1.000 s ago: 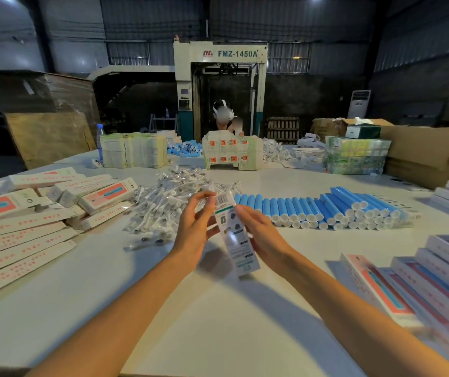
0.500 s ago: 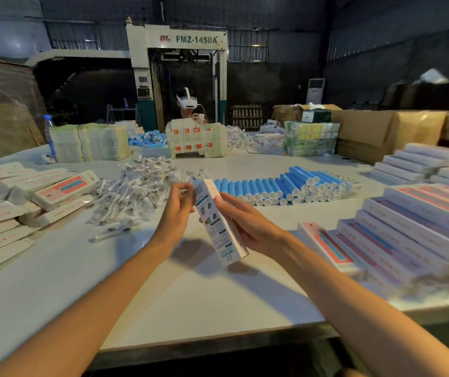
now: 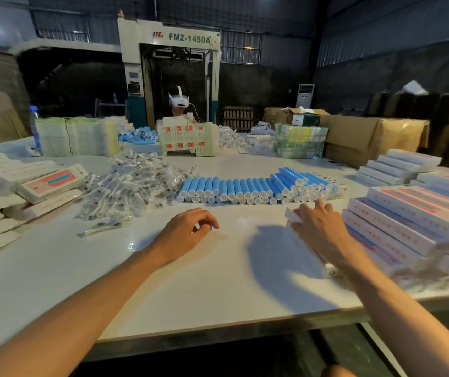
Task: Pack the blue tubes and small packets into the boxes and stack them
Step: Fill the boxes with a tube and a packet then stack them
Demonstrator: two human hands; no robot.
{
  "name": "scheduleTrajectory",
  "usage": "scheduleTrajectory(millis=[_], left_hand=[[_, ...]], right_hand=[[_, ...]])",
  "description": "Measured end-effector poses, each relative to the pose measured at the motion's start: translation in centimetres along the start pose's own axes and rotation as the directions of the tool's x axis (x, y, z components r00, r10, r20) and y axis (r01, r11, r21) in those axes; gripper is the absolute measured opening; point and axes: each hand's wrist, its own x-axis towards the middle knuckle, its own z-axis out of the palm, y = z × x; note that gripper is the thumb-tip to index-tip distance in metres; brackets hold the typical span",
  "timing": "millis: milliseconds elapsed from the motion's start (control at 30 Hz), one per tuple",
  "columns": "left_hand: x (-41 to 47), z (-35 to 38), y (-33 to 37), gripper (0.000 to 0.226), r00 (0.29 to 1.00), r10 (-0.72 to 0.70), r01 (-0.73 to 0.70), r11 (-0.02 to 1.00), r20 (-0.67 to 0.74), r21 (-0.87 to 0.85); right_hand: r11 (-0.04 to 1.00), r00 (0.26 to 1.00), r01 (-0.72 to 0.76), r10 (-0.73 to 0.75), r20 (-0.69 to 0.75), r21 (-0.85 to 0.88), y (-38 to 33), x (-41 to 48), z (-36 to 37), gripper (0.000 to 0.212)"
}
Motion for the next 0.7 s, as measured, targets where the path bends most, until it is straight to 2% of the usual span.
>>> scheduleTrajectory(millis=[67, 133, 367, 500, 567, 633, 700], left_hand=[[0.0, 0.0, -0.1, 0.023, 1.0, -0.005, 0.005, 1.0, 0.008, 0.002], [0.0, 0.0, -0.1, 0.024, 1.0, -0.01, 0.01, 1.0, 0.01, -0.009], [0.0, -0.2, -0.5, 0.025, 1.0, -0.024, 0.025, 0.999, 0.016, -0.027], [0.0, 0.0, -0.6, 0.025, 0.999, -0.04, 0.041, 0.998, 0.029, -0.047], [0.0, 0.0, -0.5, 0.024, 0.998, -0.047, 0.048, 0.998, 0.029, -0.037], [0.0, -0.1, -0.3, 0.024, 0.999, -0.046, 0.046, 0.999, 0.0, -0.009], [0.1, -0.3, -0.1, 0.023, 0.997, -0.067, 0.068, 0.997, -0.05, 0.025]], right_hand=[[0.983, 1.0, -0.021, 0.017, -0.022, -0.185, 0.1, -0.7, 0.7, 0.042], [0.957, 0.999, -0.026, 0.014, -0.043, -0.29, -0.1, -1.1, 0.7, 0.046], [0.92, 0.997, -0.068, 0.049, -0.058, -0.386, -0.7, -1.7, 0.5, 0.039], [0.963, 0.988, -0.01, -0.033, -0.152, -0.27, -3.1, 0.0, -0.3, 0.039], [0.982, 0.981, 0.073, -0.102, -0.164, -0.174, -5.6, 1.4, -0.7, 0.032], [0.982, 0.958, 0.172, -0.185, -0.219, -0.077, -8.7, 2.7, -0.8, 0.015], [0.965, 0.933, 0.259, -0.237, -0.269, 0.048, -12.2, 3.9, -0.8, 0.015]])
